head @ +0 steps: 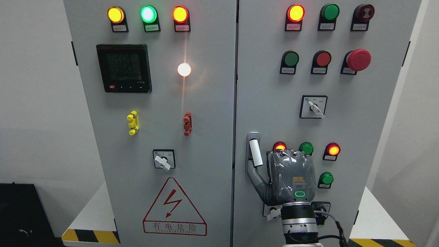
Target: Release door handle
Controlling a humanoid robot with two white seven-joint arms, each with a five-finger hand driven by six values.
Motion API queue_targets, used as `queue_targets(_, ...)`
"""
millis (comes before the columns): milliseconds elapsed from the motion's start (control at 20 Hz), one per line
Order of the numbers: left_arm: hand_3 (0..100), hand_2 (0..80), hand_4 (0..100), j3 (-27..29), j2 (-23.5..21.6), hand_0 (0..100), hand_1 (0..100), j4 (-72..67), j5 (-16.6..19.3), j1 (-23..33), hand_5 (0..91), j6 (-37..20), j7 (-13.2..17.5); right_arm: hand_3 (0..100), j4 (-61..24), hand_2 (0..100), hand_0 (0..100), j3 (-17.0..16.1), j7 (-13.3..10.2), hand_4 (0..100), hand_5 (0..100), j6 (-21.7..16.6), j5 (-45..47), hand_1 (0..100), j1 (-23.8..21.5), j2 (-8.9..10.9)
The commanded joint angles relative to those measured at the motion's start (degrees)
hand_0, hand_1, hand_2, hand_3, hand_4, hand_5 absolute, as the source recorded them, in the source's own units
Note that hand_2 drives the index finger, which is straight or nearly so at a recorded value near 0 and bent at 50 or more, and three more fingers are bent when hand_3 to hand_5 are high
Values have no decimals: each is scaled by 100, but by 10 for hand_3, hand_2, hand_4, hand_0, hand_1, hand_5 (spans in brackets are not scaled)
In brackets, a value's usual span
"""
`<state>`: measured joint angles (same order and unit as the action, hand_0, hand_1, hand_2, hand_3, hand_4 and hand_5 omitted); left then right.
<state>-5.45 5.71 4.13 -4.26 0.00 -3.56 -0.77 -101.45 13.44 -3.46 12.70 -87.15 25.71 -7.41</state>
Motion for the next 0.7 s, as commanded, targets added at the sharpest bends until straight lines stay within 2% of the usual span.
queue_targets(0, 0, 0, 0, 0, 0, 120, 556, 1, -4, 97, 0, -5, -2, 1000, -60, 964, 534, 1, -6, 1000, 1000, 5, -4, 341, -14, 11)
queue_targets(651, 0, 0, 0, 0, 0, 120, 556, -8, -4, 97, 0, -5, -2, 1000, -60, 963, 529, 1, -15, 1000, 1000, 40, -13, 338, -22, 29)
